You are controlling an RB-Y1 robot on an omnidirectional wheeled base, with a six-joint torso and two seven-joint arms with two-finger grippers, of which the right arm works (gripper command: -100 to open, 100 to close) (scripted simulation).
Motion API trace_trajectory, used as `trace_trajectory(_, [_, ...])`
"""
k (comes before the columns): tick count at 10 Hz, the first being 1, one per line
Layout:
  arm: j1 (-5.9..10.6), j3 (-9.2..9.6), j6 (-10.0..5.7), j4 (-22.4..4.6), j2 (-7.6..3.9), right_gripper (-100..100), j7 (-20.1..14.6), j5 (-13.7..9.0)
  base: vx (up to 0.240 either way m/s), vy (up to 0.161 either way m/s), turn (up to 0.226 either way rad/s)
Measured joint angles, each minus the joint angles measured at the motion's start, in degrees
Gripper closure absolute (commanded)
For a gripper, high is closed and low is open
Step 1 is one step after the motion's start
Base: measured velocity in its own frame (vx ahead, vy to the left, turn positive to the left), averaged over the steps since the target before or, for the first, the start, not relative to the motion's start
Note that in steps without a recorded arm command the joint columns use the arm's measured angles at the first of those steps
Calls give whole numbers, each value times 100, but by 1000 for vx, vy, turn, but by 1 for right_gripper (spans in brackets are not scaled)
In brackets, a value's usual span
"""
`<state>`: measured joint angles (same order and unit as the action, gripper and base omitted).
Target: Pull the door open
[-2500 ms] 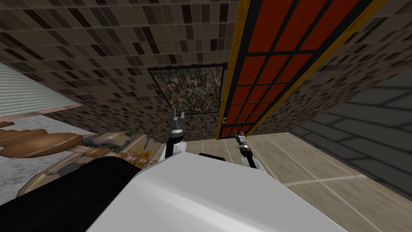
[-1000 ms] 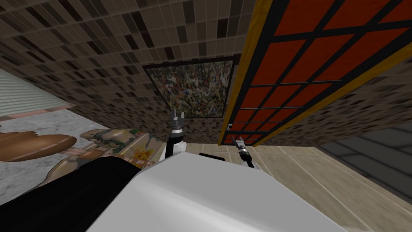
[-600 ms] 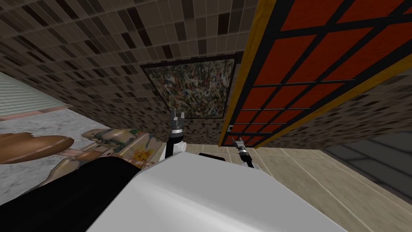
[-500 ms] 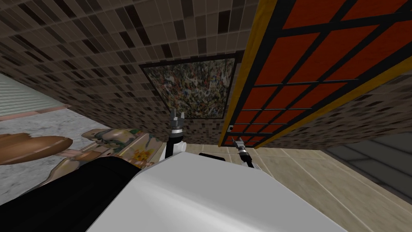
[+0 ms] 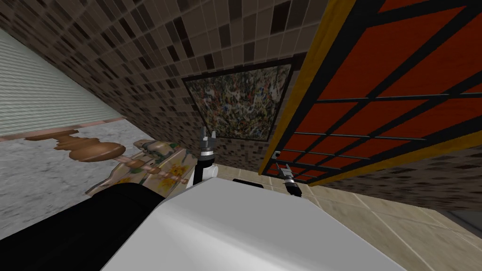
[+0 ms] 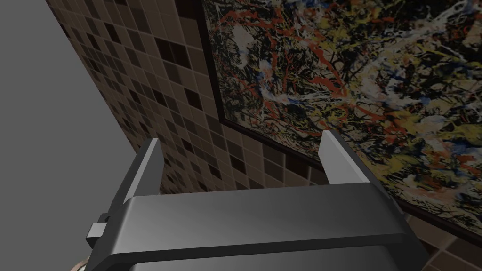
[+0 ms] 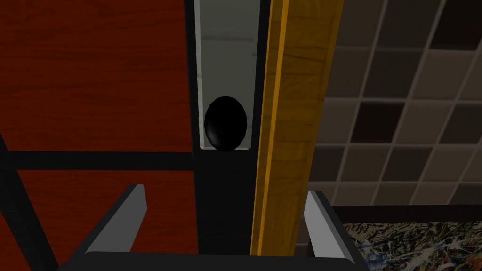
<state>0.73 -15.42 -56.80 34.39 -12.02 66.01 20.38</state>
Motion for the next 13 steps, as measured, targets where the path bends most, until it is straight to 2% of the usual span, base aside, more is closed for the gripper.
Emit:
trace_trajectory(1, [-77,-122,16,76,-36,-100,-64,18,134,1,226])
trace_trajectory(2, [-169,-250,14,127,-24,-100,-87,34,128,15,101])
trace_trajectory(3, [-108,-372,-107,-103,-64,-100,-58,25,75,15,25])
trace_trajectory(4, [-152,-406,-133,-63,-79,-100,-75,31,105,27,164])
trace_trajectory(5, [-148,-525,-198,-176,-136,-100,-99,31,100,32,91])
trace_trajectory(6, [-245,-575,-189,-53,-123,-100,-132,45,137,38,54])
trace_trajectory(8, [-303,-748,-229,-75,-165,-100,-179,58,180,33,-1])
trace_trajectory(9, [-367,-798,-208,33,-153,-100,-207,70,70,21,-54])
trace_trajectory(10, [-399,-802,-218,45,-148,100,-219,73,-32,7,29])
trace_trajectory(13, [-366,-797,-214,36,-150,100,-206,71,-17,-8,12])
